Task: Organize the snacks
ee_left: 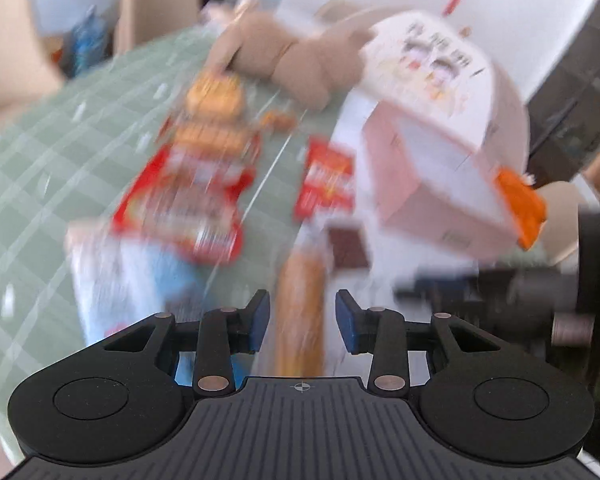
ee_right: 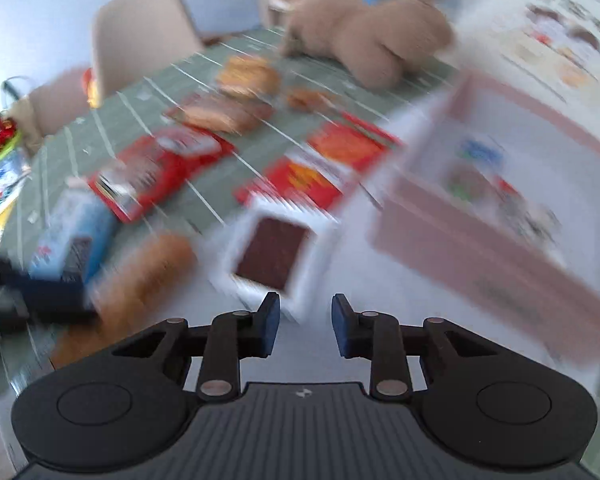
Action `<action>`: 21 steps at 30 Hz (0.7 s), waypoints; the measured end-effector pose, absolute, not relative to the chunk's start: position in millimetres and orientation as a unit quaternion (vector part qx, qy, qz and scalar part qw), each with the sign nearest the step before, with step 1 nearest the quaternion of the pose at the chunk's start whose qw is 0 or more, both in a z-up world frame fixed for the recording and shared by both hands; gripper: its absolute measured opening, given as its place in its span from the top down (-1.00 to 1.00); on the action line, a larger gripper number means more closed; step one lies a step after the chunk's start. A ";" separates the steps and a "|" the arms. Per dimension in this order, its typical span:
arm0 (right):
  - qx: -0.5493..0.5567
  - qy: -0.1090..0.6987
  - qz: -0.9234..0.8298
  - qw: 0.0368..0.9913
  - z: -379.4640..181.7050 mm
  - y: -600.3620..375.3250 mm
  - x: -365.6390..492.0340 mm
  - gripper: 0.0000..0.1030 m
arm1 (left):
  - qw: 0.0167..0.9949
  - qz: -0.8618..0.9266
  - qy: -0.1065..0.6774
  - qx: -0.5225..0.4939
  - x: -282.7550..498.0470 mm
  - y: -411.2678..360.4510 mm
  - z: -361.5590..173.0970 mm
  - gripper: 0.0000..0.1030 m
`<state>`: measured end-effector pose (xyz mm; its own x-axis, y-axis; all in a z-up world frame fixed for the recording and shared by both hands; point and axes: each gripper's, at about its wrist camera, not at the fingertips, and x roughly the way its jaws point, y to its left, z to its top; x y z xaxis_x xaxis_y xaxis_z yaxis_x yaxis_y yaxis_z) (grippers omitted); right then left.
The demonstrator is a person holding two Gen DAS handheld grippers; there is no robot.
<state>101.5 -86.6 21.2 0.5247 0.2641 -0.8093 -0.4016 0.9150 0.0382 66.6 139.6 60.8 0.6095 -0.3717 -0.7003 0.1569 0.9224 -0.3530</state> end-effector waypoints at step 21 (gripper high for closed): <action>-0.027 0.450 0.122 0.884 21.7 -112.0 56.3 -0.19 | 0.871 -0.195 0.433 0.130 311.6 69.9 27.7 0.29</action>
<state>56.3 -112.0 21.7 0.5656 0.1916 -0.8022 -0.2407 0.9686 0.0617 311.6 69.9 27.7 0.5494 -0.2270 -0.8041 0.4520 0.8902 0.0575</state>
